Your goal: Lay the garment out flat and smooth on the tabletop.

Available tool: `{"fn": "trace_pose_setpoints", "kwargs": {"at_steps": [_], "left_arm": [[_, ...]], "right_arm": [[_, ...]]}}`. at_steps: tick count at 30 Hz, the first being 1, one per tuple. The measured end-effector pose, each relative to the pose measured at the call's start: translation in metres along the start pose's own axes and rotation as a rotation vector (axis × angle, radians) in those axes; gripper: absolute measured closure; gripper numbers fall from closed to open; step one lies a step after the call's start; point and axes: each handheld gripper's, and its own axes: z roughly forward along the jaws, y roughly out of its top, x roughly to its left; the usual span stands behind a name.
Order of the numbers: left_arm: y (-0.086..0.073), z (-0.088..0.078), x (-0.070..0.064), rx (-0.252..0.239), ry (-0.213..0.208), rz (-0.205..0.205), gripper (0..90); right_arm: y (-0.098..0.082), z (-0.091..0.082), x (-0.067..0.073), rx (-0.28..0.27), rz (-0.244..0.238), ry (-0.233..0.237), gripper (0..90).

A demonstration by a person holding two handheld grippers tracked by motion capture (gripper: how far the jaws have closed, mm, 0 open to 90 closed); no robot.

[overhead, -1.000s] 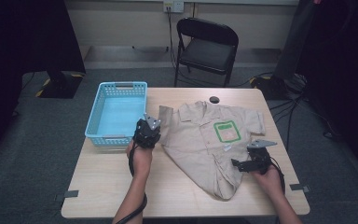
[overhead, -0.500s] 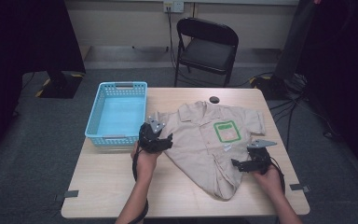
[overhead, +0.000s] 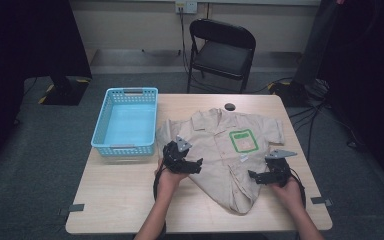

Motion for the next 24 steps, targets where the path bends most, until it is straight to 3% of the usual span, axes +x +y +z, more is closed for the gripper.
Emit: {"fn": "trace_pose_setpoints", "kwargs": {"at_steps": [12,17,24], "left_arm": [[-0.018,0.02,-0.017,0.037,-0.11,0.004,1.9],[-0.025,0.026,-0.026,0.074,-0.111,0.036,0.9],[-0.025,0.031,-0.033,0.137,-0.103,0.117,1.1]], "right_arm": [[0.0,0.0,0.0,0.0,-0.001,-0.002,6.4],[0.0,0.0,0.0,0.0,0.0,-0.003,6.4],[-0.001,-0.001,0.001,0.001,0.003,-0.005,6.4]]}}
